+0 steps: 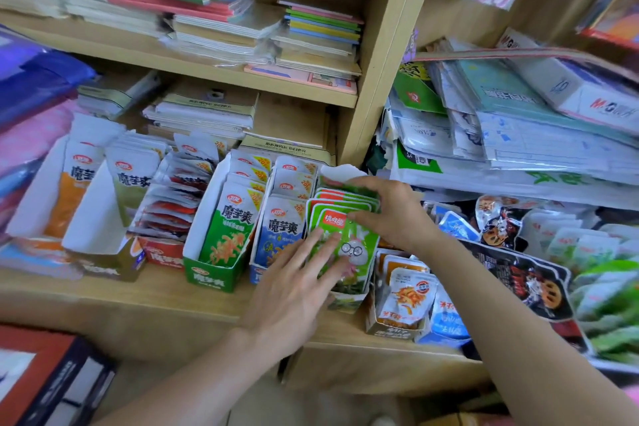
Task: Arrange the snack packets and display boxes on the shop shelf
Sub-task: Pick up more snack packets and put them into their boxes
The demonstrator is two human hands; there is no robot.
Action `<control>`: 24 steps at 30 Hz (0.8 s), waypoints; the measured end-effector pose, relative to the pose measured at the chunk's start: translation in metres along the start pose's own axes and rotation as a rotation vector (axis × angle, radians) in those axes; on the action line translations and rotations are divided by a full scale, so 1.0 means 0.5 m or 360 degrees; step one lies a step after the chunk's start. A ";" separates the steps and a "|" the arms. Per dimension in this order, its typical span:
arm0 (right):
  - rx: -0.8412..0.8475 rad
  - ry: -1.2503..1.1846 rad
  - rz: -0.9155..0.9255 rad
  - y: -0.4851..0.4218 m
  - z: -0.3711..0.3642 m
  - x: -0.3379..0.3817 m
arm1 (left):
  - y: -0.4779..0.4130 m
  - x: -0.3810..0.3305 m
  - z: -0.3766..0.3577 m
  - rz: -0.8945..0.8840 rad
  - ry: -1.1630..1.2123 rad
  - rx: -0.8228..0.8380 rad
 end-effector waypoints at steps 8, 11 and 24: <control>-0.0342 0.0586 0.0199 0.033 0.007 -0.018 | -0.019 0.006 -0.023 0.0035 -0.0034 0.0148; -0.0130 0.0743 0.0181 0.036 -0.013 -0.016 | -0.012 0.014 -0.021 0.0020 -0.0028 0.0165; 0.0020 0.0572 0.0069 0.034 -0.010 -0.043 | 0.016 0.004 -0.003 -0.0156 0.0028 -0.0203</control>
Point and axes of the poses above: each hand's wrist, its own y-axis away from the middle knuckle, its own z-axis out of the back of the hand, x = y × z, the point moved 4 cm from there along -y, towards the middle knuckle, and after that the axes turned 3 degrees about x, right-handed, at the moved point
